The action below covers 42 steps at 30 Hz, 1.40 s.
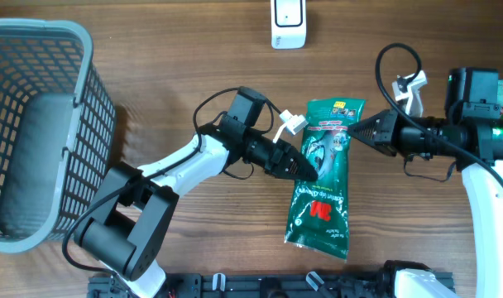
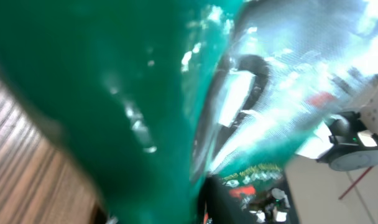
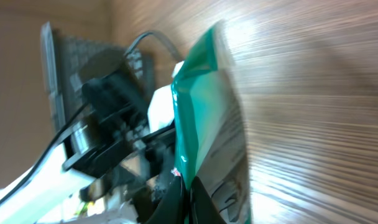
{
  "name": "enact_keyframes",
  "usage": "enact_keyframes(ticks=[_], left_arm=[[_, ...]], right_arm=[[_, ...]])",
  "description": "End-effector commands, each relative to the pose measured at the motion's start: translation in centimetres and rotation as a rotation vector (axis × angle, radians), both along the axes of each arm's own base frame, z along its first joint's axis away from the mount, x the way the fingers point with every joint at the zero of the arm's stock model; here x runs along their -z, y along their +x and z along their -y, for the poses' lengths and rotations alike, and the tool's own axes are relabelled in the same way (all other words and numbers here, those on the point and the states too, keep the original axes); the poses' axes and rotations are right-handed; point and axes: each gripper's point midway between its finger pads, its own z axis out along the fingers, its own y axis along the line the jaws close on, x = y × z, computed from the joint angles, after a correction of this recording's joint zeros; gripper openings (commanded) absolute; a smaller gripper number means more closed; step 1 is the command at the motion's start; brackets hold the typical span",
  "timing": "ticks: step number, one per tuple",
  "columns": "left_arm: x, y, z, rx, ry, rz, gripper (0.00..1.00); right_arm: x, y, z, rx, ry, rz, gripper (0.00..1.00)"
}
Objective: Scan the item barcode
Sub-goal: 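Lift the 3M pack with the left gripper and pass it toward the right gripper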
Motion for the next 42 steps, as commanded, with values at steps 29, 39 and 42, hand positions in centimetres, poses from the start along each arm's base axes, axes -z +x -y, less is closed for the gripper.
enact_keyframes(ticks=[29,39,42], left_arm=[[-1.0,6.3,-5.9,-0.259,0.458,-1.288,0.04],[-1.8,8.0,-6.5,-0.284,0.426,-1.287,0.04],[-2.9,9.3,-6.8,-0.300,0.408,-1.302,0.04]], right_arm=[[9.6,0.2,10.8,0.640,-0.509,-0.518,1.00],[8.9,3.5,9.6,0.398,-0.506,-0.280,1.00],[6.9,4.4,9.2,0.343,-0.502,-0.138,1.00]])
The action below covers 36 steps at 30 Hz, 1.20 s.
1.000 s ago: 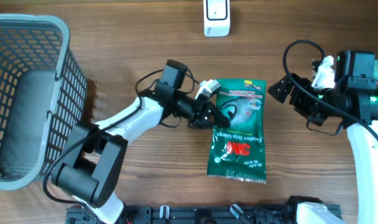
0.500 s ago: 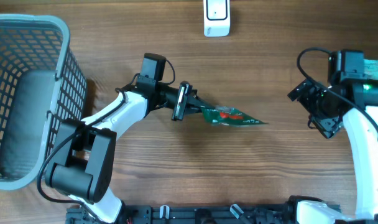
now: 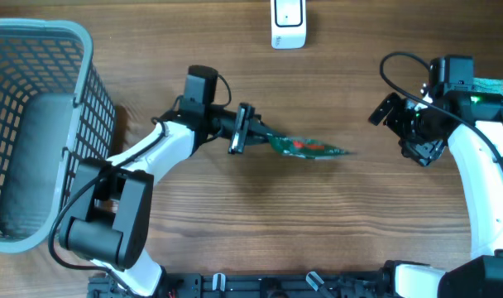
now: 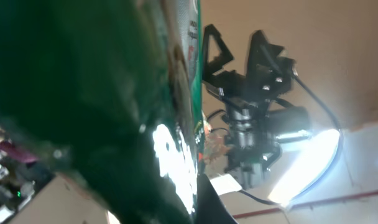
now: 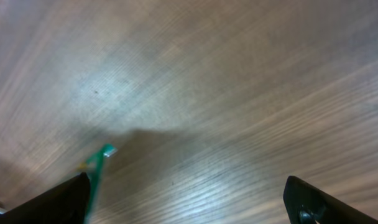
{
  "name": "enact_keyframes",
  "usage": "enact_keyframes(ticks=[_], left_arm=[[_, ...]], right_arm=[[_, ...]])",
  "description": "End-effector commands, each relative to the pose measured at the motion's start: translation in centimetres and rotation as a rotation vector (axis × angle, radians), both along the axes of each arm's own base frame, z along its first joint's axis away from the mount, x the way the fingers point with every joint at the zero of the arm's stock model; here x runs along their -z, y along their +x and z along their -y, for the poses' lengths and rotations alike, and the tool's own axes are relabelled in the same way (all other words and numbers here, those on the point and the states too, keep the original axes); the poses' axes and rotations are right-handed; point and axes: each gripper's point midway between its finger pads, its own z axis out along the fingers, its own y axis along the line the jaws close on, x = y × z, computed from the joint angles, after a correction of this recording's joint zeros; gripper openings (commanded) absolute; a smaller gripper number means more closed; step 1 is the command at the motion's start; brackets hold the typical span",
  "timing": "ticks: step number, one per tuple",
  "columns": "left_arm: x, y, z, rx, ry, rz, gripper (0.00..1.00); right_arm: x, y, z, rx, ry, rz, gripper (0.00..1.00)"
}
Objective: Scan the item barcode
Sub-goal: 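Lift the 3M pack with the left gripper and pass it toward the right gripper, then grasp the 3M pack with the right gripper and release the left gripper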
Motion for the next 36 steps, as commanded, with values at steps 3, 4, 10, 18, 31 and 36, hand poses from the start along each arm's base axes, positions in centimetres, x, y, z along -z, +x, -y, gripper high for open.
enact_keyframes(ticks=[3,4,10,18,31,36], left_arm=[[-2.5,2.8,-0.7,-0.058,-0.008,-0.023,0.04],[-3.2,3.1,-0.8,-0.064,-0.015,-0.001,0.04],[-5.8,3.1,-0.9,-0.066,-0.037,0.072,0.04],[-6.9,1.8,-1.8,-0.047,-0.028,-0.004,0.04],[-7.9,1.8,-5.4,-0.129,0.028,-0.303,0.04],[-7.9,3.6,-7.0,-0.215,0.036,-0.289,0.04]], right_arm=[[-5.8,0.7,-2.5,-0.307,0.007,0.293,1.00],[-6.8,0.4,-3.5,-0.397,0.029,0.351,1.00],[-9.6,-2.4,-8.2,-0.875,0.120,0.568,1.00],[-8.6,-3.7,-8.8,-0.916,0.178,0.533,0.99],[-0.8,-2.3,-12.1,-1.093,0.223,0.781,0.82],[-3.5,-6.5,-15.3,-1.384,0.407,1.170,0.77]])
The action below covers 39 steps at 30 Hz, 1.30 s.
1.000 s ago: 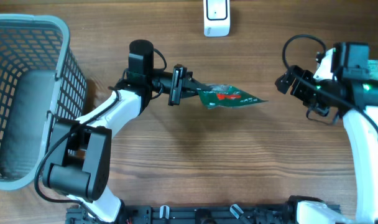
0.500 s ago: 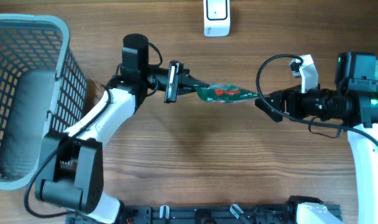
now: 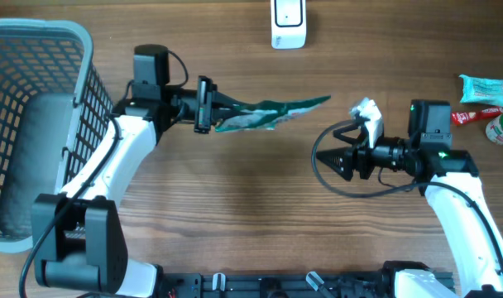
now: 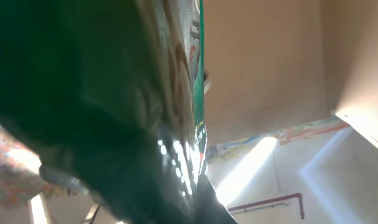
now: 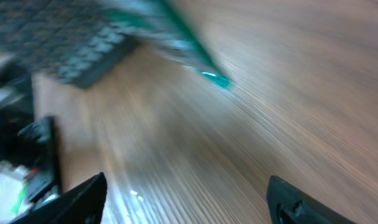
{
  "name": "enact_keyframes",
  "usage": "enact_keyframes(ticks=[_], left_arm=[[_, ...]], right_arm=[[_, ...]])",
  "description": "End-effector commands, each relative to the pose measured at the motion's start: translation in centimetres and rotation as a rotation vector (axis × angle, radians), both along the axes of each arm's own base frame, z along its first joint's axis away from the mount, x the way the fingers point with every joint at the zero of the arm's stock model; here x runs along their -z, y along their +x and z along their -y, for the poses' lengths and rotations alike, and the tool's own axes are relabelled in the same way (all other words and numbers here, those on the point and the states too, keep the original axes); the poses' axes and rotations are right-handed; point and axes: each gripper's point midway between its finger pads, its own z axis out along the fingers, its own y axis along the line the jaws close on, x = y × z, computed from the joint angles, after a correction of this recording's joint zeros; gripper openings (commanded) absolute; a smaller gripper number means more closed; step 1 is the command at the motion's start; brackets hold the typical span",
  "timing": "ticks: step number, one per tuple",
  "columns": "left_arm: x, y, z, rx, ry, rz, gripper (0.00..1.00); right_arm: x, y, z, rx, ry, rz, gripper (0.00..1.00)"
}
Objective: Scan the item barcode
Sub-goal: 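Grasp the 3M pack with the right gripper and release the left gripper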
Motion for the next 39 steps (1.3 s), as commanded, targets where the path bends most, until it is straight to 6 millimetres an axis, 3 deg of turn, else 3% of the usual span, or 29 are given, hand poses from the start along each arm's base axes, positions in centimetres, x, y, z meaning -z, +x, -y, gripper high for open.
enact_keyframes(ticks=[1,4,5,6,9,14,19,26,29,39], left_arm=[[-1.5,0.5,-0.7,-0.033,0.012,-0.105,0.04],[-1.6,0.4,-0.6,-0.031,0.012,-0.103,0.04],[-1.6,0.4,-0.6,-0.030,0.012,-0.103,0.04],[-1.6,0.4,-0.6,-0.030,0.012,-0.103,0.04],[-1.6,0.4,-0.6,-0.030,0.012,-0.103,0.04],[-1.6,0.3,-0.6,-0.026,0.010,-0.102,0.04],[-1.6,-0.1,0.1,-0.006,0.012,-0.102,0.04],[-1.3,0.0,0.5,-0.018,0.029,-0.100,0.04],[-1.2,0.2,0.5,-0.027,0.036,-0.099,0.04],[-1.2,0.2,0.5,-0.026,0.035,-0.099,0.04]], right_arm=[[-2.3,-2.8,-2.1,-0.239,0.179,0.251,0.72],[-2.9,-2.2,-2.2,-0.271,0.212,0.342,0.68],[-3.2,-1.9,-2.3,-0.285,0.228,0.376,0.77],[-3.3,-1.7,-2.4,-0.293,0.238,0.393,1.00],[-3.5,-0.9,-2.9,-0.340,0.291,0.446,1.00],[-0.9,2.0,-4.7,-0.381,0.310,0.440,1.00],[0.0,4.7,-5.7,-0.379,0.350,0.427,1.00],[1.2,5.0,-9.0,-0.404,0.352,0.446,1.00],[0.6,5.0,-9.6,-0.418,0.361,0.447,0.95],[-1.6,5.0,-10.4,-0.440,0.380,0.539,0.94]])
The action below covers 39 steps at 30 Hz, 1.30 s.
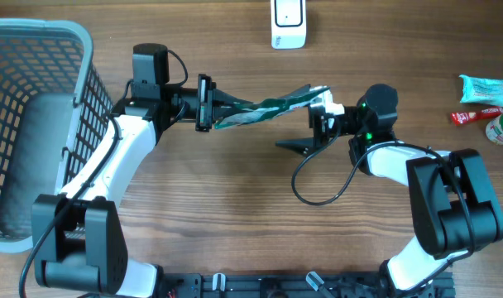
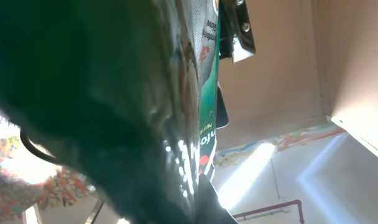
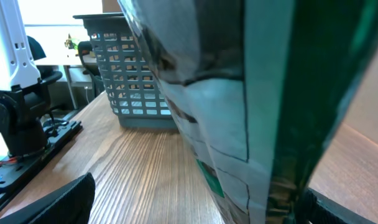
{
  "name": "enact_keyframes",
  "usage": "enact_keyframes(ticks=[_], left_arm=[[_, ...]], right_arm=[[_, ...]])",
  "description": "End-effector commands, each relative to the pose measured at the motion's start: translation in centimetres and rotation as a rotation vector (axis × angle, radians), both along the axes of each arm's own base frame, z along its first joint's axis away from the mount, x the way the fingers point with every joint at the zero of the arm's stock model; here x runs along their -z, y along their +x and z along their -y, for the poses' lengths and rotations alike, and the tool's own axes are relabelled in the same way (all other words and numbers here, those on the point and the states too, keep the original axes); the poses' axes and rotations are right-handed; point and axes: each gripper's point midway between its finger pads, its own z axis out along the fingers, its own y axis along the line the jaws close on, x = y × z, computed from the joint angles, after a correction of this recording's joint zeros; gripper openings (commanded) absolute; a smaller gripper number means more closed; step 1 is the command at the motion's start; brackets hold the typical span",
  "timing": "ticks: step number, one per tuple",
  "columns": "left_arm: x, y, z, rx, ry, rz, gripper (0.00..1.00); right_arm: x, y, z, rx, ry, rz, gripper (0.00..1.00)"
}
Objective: Scan the item barcode
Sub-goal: 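Grasp the 3M pack with the right gripper and release the left gripper, then hold the 3M pack up to the white scanner with the right gripper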
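Note:
The green 3M packet (image 1: 264, 108) hangs edge-on above the table, stretching rightward from my left gripper (image 1: 207, 105), which is shut on its left end. Seen from the left wrist, the packet (image 2: 114, 93) fills nearly the whole frame, and only one dark fingertip (image 2: 206, 202) of the left gripper (image 2: 189, 190) shows. My right gripper (image 1: 301, 128) is open at the packet's free right end. From the right wrist, the packet (image 3: 251, 93) stands between that gripper's (image 3: 201, 208) wide-apart fingers. The white scanner (image 1: 287, 23) stands at the table's far edge.
A grey mesh basket (image 1: 36, 124) fills the left side and appears as the basket (image 3: 133, 68) in the right wrist view too. A light green packet (image 1: 486, 88) and small red items (image 1: 471, 117) lie at the right edge. A black cable (image 1: 318, 178) loops under the right arm.
My right gripper has moved from the table's right middle up and left to the packet's free end, still open. The left gripper holds the packet in the same place.
The packet first lay flat on the table with both grippers at its edges. Then my left gripper held it lifted edge-on while the right was open and away at the right. Later it hung nearer the basket. Now the right gripper straddles its tip.

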Motion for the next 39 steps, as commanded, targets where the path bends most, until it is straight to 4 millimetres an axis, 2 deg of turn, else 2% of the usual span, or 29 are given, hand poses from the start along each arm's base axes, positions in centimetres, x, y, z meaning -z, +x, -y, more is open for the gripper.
enact_keyframes(ticks=[1,4,6,7,10,12,14,15,21,22,23,24,26,27,29,31,35,39], left_arm=[[-1.5,-0.2,0.2,-0.004,0.006,-0.108,0.04],[-1.5,-0.2,0.2,-0.004,0.005,-0.108,0.04],[-1.5,-0.2,0.2,-0.004,0.005,-0.108,0.04],[-1.5,-0.2,0.2,-0.004,0.006,-0.108,0.04],[-1.5,-0.2,0.2,-0.005,0.006,-0.108,0.04],[-1.5,-0.2,0.2,-0.004,0.006,-0.108,0.04],[-1.5,-0.2,0.2,-0.004,0.005,-0.108,0.04],[-1.5,-0.2,0.2,-0.004,0.005,-0.108,0.04],[-1.5,-0.2,0.2,-0.004,0.006,-0.108,0.04],[-1.5,-0.2,0.2,-0.004,0.006,-0.108,0.04],[-1.6,-0.2,0.2,-0.004,0.005,-0.103,0.07],[-1.6,-0.1,0.2,-0.004,0.004,-0.092,0.15],[-1.9,0.4,0.2,-0.015,0.000,0.032,0.22],[-2.0,1.0,0.3,-0.033,0.006,0.124,0.36],[-2.5,1.4,0.3,-0.035,-0.005,0.288,0.73],[-2.7,1.5,0.3,-0.030,-0.011,0.408,1.00],[-2.5,1.9,0.4,-0.033,-0.003,0.621,1.00],[-1.3,3.7,1.2,-0.100,0.109,0.856,0.99]], right_arm=[[-0.3,0.5,-1.1,0.015,0.005,-0.003,0.94],[-0.5,2.2,-1.1,0.107,0.011,0.000,0.97],[-0.8,2.0,-1.3,0.087,0.013,0.007,0.97],[-0.9,1.6,-1.4,0.062,0.013,0.010,0.95],[-0.7,0.6,-2.1,0.009,0.008,0.006,0.81],[-0.4,0.3,-2.5,-0.002,0.002,0.015,0.53],[-0.4,0.2,-2.5,-0.007,0.000,0.009,0.17],[-0.4,0.1,-2.5,-0.014,0.000,0.009,0.04],[-0.3,-1.3,-2.2,-0.099,-0.005,-0.048,0.04],[-0.3,-1.3,-1.9,-0.106,-0.008,-0.099,0.04],[-0.3,-1.2,-1.5,-0.102,-0.012,-0.161,0.04],[-0.3,-0.8,-1.1,-0.088,-0.013,-0.210,0.04],[-0.2,-0.1,-0.1,-0.057,-0.013,-0.257,0.04],[-0.2,0.4,0.6,-0.041,-0.011,-0.273,0.05],[-0.2,1.2,3.1,-0.009,-0.008,-0.336,0.05],[-0.2,1.7,5.7,0.011,-0.005,-0.379,0.05],[-1.2,2.3,9.9,0.065,-0.001,-0.470,0.05],[-4.3,1.5,10.5,0.099,-0.015,-0.442,0.05]])
